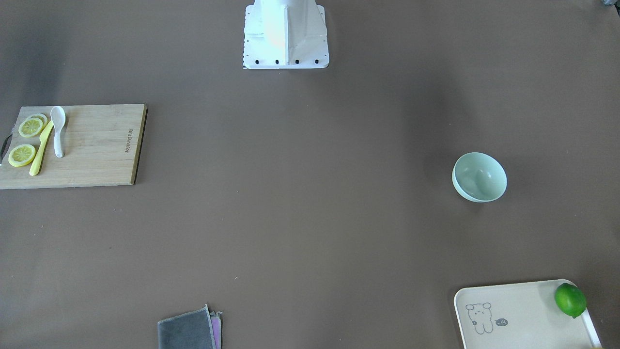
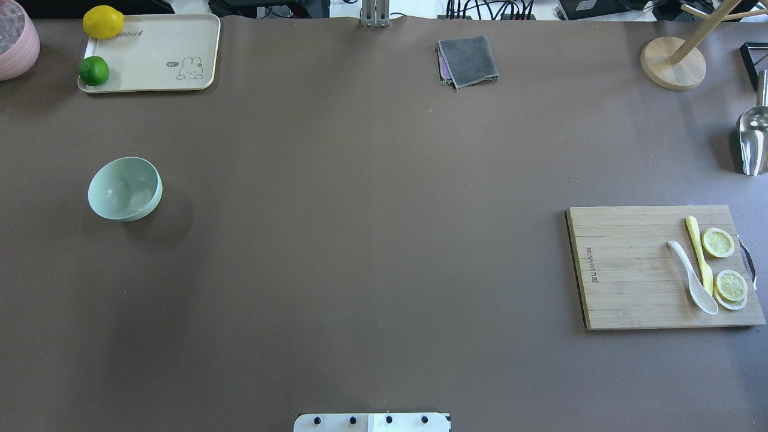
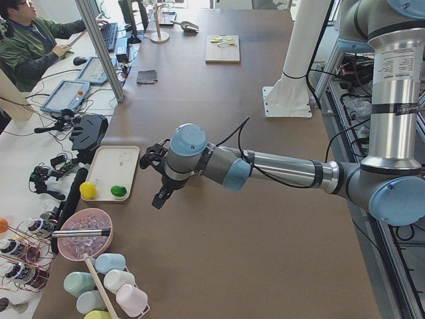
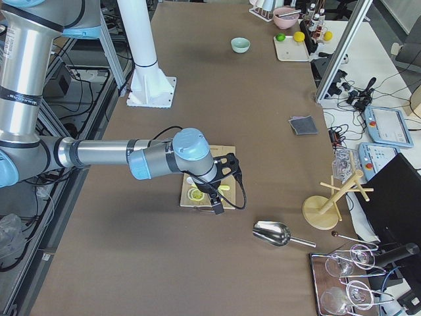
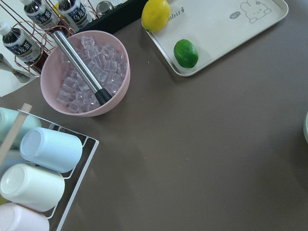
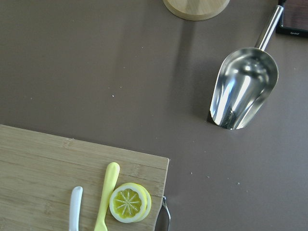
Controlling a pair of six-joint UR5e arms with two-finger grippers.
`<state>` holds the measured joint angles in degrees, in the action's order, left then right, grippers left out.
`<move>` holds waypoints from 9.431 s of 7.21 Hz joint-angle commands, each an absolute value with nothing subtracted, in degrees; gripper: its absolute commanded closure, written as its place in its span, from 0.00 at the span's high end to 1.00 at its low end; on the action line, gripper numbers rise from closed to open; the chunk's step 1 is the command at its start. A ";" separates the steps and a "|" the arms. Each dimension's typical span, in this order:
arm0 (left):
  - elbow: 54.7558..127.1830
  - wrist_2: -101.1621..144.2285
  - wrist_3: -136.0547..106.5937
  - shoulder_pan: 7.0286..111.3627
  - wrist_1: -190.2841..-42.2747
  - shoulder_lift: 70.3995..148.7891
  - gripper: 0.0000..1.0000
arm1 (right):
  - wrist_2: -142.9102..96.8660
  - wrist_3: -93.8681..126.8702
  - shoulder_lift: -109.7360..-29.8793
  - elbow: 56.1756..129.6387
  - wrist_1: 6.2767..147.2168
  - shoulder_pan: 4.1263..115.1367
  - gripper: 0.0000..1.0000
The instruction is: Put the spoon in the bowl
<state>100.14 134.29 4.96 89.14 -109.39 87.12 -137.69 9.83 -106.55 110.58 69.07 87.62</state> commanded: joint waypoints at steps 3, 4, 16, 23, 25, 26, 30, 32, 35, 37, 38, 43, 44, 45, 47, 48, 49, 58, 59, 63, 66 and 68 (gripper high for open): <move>93.80 134.56 -26.01 72.12 -129.39 87.62 0.99 | -127.10 33.97 -105.56 110.74 58.72 73.68 1.00; 92.04 134.21 -35.15 68.85 -135.12 88.15 0.99 | -127.00 35.23 -105.30 110.74 58.01 72.61 1.00; 82.78 122.87 -51.05 54.84 -148.81 96.31 0.00 | -123.84 42.10 -105.38 111.53 55.37 67.41 1.00; 90.46 98.74 -76.64 29.30 -111.90 126.62 0.00 | -123.92 42.36 -105.21 111.53 55.37 67.24 1.00; 89.39 98.53 -77.61 28.57 -111.88 127.09 0.00 | -123.84 42.36 -105.21 111.53 55.37 67.15 1.00; 89.04 98.53 -77.35 28.56 -111.97 127.09 0.02 | -123.84 42.28 -105.21 111.53 55.37 66.97 1.00; 96.37 99.99 -69.50 31.79 -110.23 123.86 0.99 | -121.47 42.71 -103.10 111.62 55.46 64.70 1.00; 104.46 114.53 -55.46 43.53 -110.12 111.61 0.99 | -116.06 52.61 -101.78 112.67 55.46 57.88 0.99; 106.09 124.19 -32.47 58.34 -110.83 98.72 0.99 | -107.84 56.88 -102.91 113.20 55.37 47.56 0.99; 106.00 124.10 -32.43 58.62 -110.92 98.53 0.99 | -107.84 44.19 -106.50 112.85 53.89 47.02 0.97; 105.82 124.10 -32.43 58.62 -110.92 98.35 0.99 | -108.10 43.51 -107.57 111.37 51.09 47.02 0.91; 105.38 124.10 -32.43 59.24 -110.92 98.53 0.99 | -110.29 46.30 -108.89 103.27 39.02 46.85 0.57; 105.29 124.10 -32.43 59.24 -110.92 98.53 0.99 | -110.30 48.06 -109.59 103.27 38.94 46.41 0.57; 105.29 124.10 -32.43 59.24 -110.92 98.70 0.99 | -110.30 48.51 -109.69 103.36 38.94 46.23 0.56; 105.38 124.10 -32.52 59.15 -111.01 98.61 0.99 | -109.86 49.57 -109.69 103.27 38.94 44.74 0.52; 105.29 124.10 -32.52 59.15 -111.01 98.61 0.99 | -109.60 49.57 -109.69 103.27 38.94 44.13 0.51; 105.21 124.01 -32.61 59.15 -111.01 98.70 0.99 | -109.34 49.48 -109.77 103.27 39.02 43.95 0.49; 105.21 124.01 -33.05 58.97 -111.36 98.61 0.99 | -108.02 49.92 -109.95 103.53 38.94 42.71 0.00; 105.21 124.01 -33.05 58.97 -111.44 98.53 0.99 | -108.02 50.01 -109.78 104.41 39.02 42.71 0.00; 105.12 124.10 -33.22 58.97 -112.23 98.35 0.99 | -108.11 66.47 -102.51 107.92 43.29 42.89 0.00; 105.29 124.10 -33.31 58.97 -112.24 98.00 0.99 | -96.75 90.71 -80.87 115.04 76.94 35.04 0.00; 105.03 124.10 -33.22 58.89 -112.32 98.00 0.99 | -90.63 102.52 -64.66 114.35 95.91 27.28 0.00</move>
